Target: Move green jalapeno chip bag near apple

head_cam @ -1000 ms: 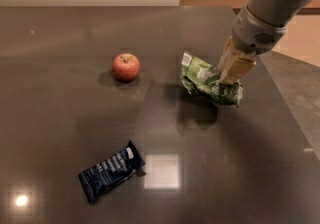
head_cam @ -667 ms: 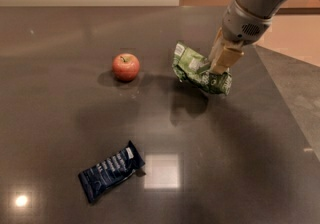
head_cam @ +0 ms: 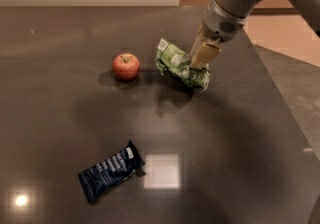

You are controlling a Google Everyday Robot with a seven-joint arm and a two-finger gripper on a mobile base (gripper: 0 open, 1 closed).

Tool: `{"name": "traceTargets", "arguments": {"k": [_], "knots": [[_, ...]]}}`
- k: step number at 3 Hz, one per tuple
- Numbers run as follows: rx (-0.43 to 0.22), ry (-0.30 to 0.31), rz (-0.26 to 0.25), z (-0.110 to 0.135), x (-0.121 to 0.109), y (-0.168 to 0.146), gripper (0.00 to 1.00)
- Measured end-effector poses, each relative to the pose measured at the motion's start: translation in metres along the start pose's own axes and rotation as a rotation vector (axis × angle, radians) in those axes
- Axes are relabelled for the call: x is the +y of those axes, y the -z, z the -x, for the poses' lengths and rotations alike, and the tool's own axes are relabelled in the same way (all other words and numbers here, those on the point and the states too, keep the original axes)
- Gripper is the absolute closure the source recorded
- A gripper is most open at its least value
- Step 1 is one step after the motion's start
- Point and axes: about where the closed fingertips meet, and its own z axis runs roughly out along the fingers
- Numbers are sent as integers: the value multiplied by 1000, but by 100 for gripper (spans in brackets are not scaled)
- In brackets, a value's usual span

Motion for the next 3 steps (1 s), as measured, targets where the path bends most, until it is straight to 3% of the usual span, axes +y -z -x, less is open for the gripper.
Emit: {"name": "traceTargets", "arguments": {"k": [2,3], "knots": [[-54,42,20,39,-4,-19,36],[-56,42,19,40,-5,-21,13]]}}
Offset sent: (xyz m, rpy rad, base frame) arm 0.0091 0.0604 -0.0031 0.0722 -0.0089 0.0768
